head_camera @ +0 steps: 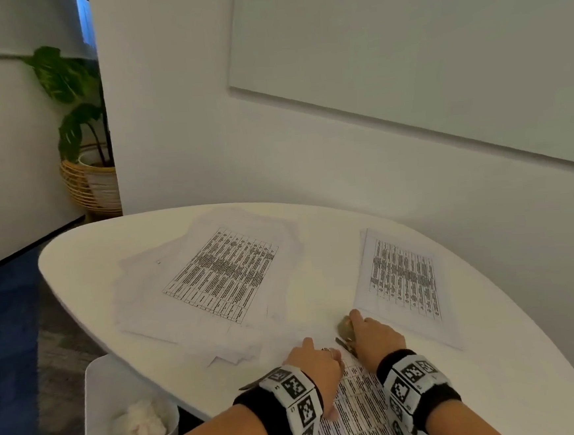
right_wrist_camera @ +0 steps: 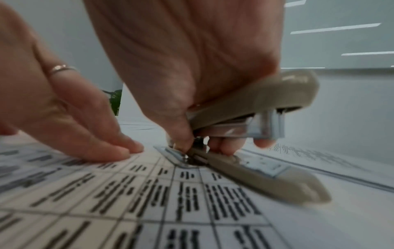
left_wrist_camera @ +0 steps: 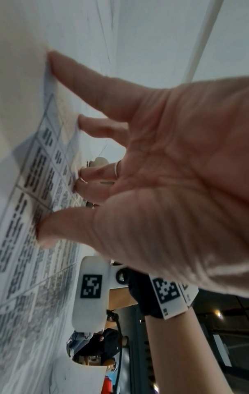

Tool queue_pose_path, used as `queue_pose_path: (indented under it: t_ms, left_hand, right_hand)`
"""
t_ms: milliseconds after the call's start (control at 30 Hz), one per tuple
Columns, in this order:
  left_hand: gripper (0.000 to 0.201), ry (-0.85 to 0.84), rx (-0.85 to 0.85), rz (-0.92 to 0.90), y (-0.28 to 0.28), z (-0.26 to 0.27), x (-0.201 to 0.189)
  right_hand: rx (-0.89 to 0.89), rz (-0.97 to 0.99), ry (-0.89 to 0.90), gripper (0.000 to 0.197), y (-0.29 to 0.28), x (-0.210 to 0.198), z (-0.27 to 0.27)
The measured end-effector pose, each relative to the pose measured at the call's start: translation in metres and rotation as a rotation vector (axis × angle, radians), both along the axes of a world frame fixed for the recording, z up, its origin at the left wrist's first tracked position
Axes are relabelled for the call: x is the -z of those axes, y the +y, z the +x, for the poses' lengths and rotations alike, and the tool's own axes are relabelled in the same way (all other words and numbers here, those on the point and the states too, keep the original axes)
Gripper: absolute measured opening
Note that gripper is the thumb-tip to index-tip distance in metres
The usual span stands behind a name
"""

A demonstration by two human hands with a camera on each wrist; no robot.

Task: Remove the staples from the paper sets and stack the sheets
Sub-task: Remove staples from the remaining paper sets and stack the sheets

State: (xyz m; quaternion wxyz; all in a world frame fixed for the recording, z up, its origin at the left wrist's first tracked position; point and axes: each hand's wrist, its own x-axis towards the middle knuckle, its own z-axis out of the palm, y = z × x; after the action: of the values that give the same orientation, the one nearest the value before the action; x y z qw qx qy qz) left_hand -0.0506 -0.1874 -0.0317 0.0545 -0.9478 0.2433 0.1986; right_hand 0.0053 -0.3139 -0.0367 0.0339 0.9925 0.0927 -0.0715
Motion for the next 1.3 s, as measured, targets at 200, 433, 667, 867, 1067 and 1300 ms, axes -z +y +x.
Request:
queue_pose_path:
  t_ms: [200, 433, 667, 867, 1067, 1300]
  left_hand:
    - [0.075, -0.015, -0.01, -0.008, 0.0, 0.003, 0.006]
    - [0.074, -0.029, -0.038, -0.001, -0.002, 0.003, 0.01]
    - [0.072, -0.021, -0.015, -0.004, -0.001, 0.002, 0.006]
    - [0.072, -0.023, -0.017, -0.042, 0.002, 0.0, 0.003]
    - [0.074, 0.027, -0.035, -0.133, 0.013, -0.004, -0.003]
    - [0.082, 0.009, -0.35, -0.29, 0.042, -0.018, 0.004]
  right_hand:
    - [0.057, 0.065, 0.057, 0.033, 0.003, 0.002, 0.007]
    - [-0.055, -0.019, -0.019, 0.033, 0.004, 0.004, 0.009]
    - [0.015, 0.065, 0.024, 0.032, 0.008, 0.006, 0.017]
    - [0.111, 0.157, 0.102, 0.033, 0.011, 0.004, 0.03]
    - [0.081, 0.418, 0.124, 0.033, -0.012, -0.011, 0.02]
    - [-0.049, 0.297, 0.109, 0.036, 0.001, -0.01, -0.007]
